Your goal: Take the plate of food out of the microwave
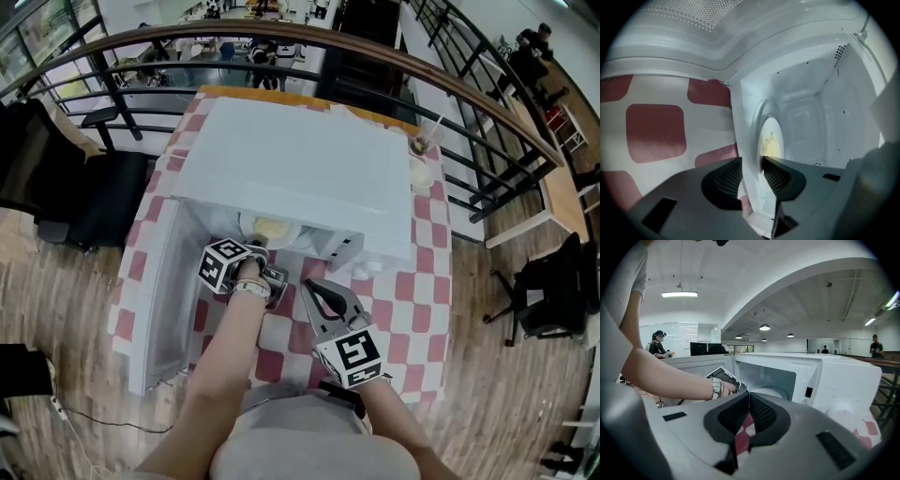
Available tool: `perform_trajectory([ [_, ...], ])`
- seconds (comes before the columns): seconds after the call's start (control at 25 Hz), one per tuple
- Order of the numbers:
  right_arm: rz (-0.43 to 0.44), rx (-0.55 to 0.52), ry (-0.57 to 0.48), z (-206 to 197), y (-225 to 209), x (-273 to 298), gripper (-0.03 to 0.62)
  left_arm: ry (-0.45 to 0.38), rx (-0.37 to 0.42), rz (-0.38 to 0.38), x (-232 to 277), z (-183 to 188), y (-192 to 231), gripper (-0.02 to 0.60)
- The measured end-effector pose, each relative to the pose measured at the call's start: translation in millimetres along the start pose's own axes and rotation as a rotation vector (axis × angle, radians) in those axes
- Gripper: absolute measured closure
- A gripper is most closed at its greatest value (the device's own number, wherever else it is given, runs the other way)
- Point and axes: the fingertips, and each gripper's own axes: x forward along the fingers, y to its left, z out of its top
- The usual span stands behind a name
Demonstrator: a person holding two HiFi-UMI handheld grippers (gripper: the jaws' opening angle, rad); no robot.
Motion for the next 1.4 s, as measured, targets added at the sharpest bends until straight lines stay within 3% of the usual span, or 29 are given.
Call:
perform_trajectory([
  [0.12, -0.003, 0.0, -0.003, 1, 1, -2, 0.566, 0.001, 0.014, -0.022, 0, 1, -7, 0.489],
  [0.32, -0.017, 0.004, -0.008, 1, -2, -6, 0.566, 0.011, 0.005, -0.047, -1, 1, -9, 0.502],
  [0.44, -0.023, 0.008, -0.008, 0, -3, -7, 0.566, 0.012, -0.006, -0.061, -4, 1, -13, 0.549],
  [0.68, -0.021, 0.006, -0.014, -1, 0, -9, 0.566, 0.013, -0.023, -0.075, -12, -3, -9, 0.555],
  [1.16, -0.025, -0.004, -0.035, 6, 1, -16, 0.566, -0.032, -0.022, -0.267, -27, -9, -19, 0.572],
  [1.4, -0.034, -0.002, -0.048, 8, 0, -21, 0.567, -0.032, -0.006, -0.301, -35, -11, -22, 0.572],
])
